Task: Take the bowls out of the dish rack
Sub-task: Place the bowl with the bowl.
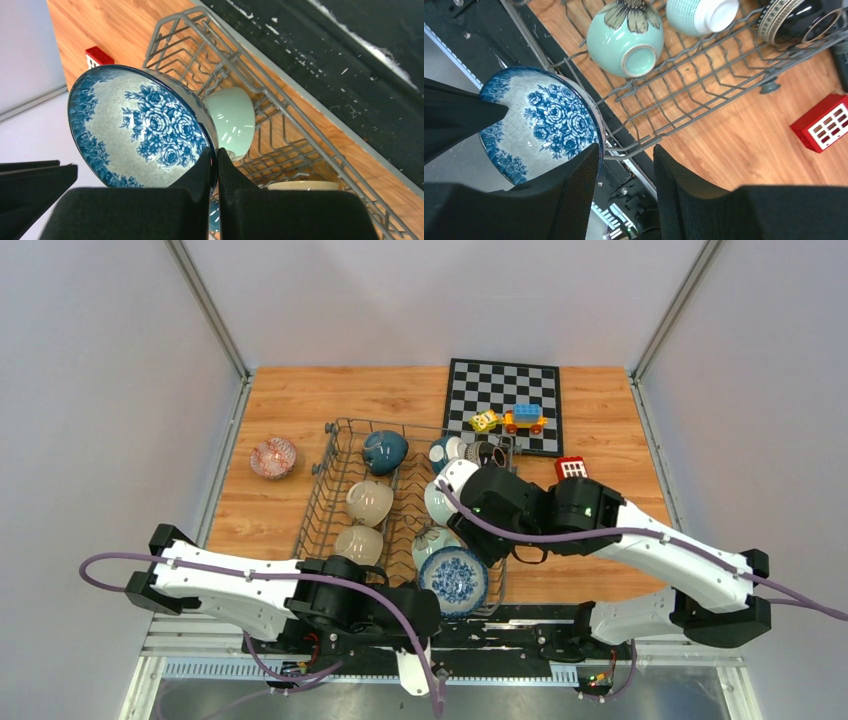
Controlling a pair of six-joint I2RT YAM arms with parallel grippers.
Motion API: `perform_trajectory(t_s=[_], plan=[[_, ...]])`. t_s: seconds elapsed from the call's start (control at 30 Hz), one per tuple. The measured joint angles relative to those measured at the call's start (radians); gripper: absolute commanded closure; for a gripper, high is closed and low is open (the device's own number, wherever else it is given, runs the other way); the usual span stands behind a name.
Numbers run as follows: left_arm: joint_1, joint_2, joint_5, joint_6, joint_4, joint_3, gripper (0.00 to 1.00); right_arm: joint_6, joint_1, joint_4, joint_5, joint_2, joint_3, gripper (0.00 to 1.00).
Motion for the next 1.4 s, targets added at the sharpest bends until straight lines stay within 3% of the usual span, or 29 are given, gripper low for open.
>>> perform_trajectory(t_s=[0.27, 0.53, 0.67, 0.97, 1.13, 1.23, 1.3, 1.37, 1.4], plan=[[-0.004, -0.006, 0.07, -0.034, -0.018, 0.002, 1.0, 0.071, 0.061, 0.013, 0.005, 0.001, -0.07, 0.56], [-0.004, -0.006, 0.068, -0.062, -0.033, 0.002, 1.0, 0.113, 0.065, 0.042, -0.037, -0.003, -0.1, 0.54], [-0.004, -0.006, 0.066, -0.074, -0.034, 0.002, 1.0, 0.134, 0.066, 0.061, -0.06, -0.016, -0.135, 0.58], [-0.004, -0.006, 0.06, -0.075, -0.034, 0.002, 1.0, 0.162, 0.066, 0.093, -0.092, -0.019, -0.229, 0.75], [-0.005, -0.006, 0.061, -0.079, -0.035, 0.002, 1.0, 0.171, 0.066, 0.11, -0.092, -0.019, -0.231, 0.99], [-0.01, -0.006, 0.063, -0.091, -0.026, 0.002, 1.0, 0.192, 0.066, 0.129, -0.069, -0.019, -0.232, 1.0], [-0.011, -0.006, 0.059, -0.101, -0.023, 0.002, 0.87, 0.196, 0.066, 0.13, -0.063, -0.019, -0.232, 1.0], [-0.011, -0.006, 0.049, -0.11, -0.02, 0.002, 0.49, 0.204, 0.066, 0.132, -0.054, -0.019, -0.232, 1.0], [-0.011, -0.006, 0.035, -0.114, -0.016, 0.002, 0.38, 0.209, 0.066, 0.133, -0.05, -0.02, -0.232, 1.0]])
